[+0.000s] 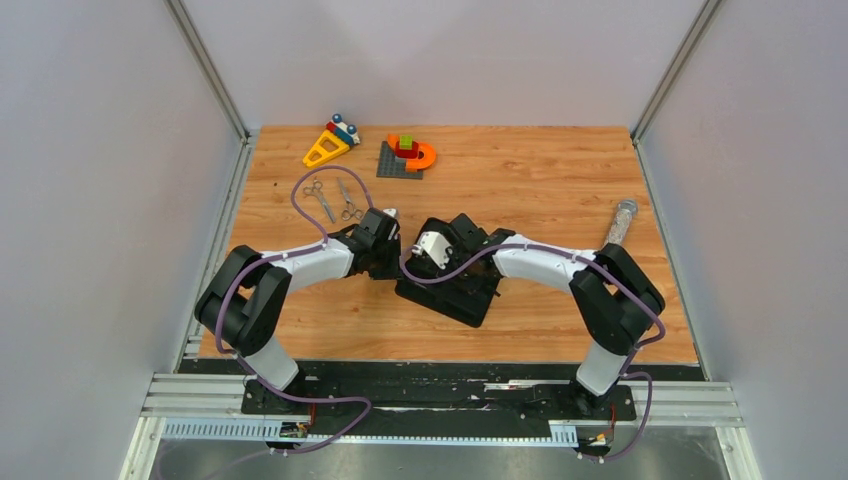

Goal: Sort the hair-cutting tools

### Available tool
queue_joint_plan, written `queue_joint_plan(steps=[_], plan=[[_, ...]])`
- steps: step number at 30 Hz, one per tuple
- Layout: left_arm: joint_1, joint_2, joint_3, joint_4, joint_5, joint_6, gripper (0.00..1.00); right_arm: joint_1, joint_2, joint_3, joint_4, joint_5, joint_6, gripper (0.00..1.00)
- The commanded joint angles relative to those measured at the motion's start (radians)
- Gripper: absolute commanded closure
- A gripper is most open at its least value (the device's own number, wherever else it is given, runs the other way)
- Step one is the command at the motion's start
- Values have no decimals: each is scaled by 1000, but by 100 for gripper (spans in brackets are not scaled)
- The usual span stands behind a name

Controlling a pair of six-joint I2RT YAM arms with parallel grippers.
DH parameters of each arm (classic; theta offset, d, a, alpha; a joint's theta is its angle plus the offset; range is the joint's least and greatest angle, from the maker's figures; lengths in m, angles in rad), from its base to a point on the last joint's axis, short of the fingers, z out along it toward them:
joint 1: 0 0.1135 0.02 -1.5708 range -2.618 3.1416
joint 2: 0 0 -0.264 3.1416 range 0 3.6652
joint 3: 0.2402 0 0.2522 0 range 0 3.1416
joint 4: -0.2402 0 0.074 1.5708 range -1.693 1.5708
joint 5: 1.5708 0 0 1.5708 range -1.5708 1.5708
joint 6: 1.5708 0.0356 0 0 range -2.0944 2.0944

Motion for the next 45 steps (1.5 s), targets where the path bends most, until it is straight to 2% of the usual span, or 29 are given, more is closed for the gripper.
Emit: queue_joint_plan(steps=[1, 24, 41, 43, 45], plan=[[12, 52, -29, -140, -142, 15, 100, -14, 19, -80, -75, 50, 16, 100], [14, 48, -28, -168, -156, 16, 100, -37, -57, -161, -132, 129, 81, 100], [15, 37, -29, -173, -143, 25, 100, -48, -63, -130, -185, 115, 127, 100], [14, 36, -30, -172, -137, 25, 100, -48, -63, -113, -190, 116, 138, 97], [14, 30, -34, -169, -128, 25, 100, -48, -72, -93, -188, 115, 139, 87]])
